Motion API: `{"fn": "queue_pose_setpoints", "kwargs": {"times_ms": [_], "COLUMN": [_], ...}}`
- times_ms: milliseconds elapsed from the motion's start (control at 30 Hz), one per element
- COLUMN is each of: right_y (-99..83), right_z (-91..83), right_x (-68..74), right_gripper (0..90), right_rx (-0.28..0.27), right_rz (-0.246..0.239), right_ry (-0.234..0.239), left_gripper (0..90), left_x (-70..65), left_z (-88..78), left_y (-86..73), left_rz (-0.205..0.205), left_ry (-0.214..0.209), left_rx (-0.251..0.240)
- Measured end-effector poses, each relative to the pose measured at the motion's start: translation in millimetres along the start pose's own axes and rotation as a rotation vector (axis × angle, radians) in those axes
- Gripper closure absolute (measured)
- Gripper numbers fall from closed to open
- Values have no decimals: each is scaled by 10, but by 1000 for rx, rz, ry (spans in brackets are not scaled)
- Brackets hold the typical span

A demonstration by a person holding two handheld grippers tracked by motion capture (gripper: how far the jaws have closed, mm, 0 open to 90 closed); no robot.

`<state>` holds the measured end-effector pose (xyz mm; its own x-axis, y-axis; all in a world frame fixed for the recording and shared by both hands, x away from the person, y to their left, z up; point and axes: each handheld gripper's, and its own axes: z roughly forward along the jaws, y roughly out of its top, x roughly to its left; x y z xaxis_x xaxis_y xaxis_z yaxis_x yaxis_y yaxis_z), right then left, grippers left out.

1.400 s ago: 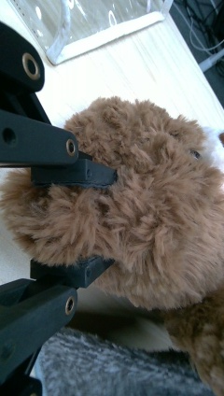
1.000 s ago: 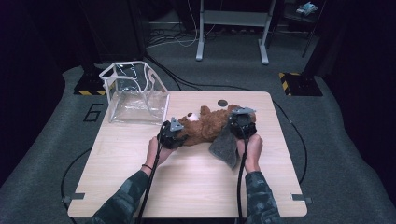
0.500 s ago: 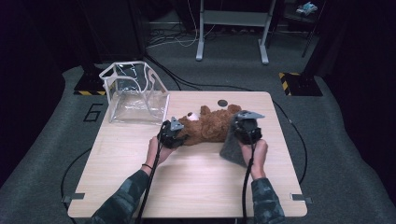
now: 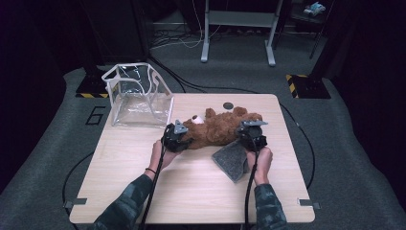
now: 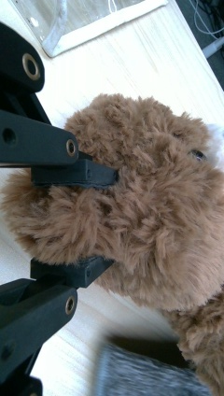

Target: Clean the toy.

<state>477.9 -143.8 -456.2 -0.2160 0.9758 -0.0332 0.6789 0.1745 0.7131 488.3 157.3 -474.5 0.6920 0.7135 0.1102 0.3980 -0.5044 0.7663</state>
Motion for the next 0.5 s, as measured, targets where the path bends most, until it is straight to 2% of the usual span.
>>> {"fn": "queue_pose_setpoints", "kwargs": {"times_ms": [33, 67, 133, 167, 267, 433, 500], "right_y": [-29, -48, -61, -51, 46, 167, 200], "right_z": [-12, -26, -81, -104, -119, -26, -14], "right_x": [-64, -102, -97, -61, 163, 479, 591], "right_gripper": [773, 773, 773, 773, 772, 773, 773], "right_rx": [0, -9, -30, -45, -70, -75, -79], "right_rz": [25, 28, 21, 13, -34, -67, -63], "right_ry": [7, 16, 42, 72, 131, 210, 261], "left_gripper": [638, 638, 638, 638, 638, 636, 635], "left_x": [0, -1, -7, -8, -13, -12, -11], "left_z": [0, 1, 2, 1, 2, -5, -5], "left_y": [0, 1, 3, 3, 4, 7, 6], "left_rz": [1, 2, -3, -3, -3, -2, -3], "left_ry": [-2, -1, 3, 3, 3, -1, -4], "left_rx": [0, 0, -2, -1, -3, 3, -1]}}
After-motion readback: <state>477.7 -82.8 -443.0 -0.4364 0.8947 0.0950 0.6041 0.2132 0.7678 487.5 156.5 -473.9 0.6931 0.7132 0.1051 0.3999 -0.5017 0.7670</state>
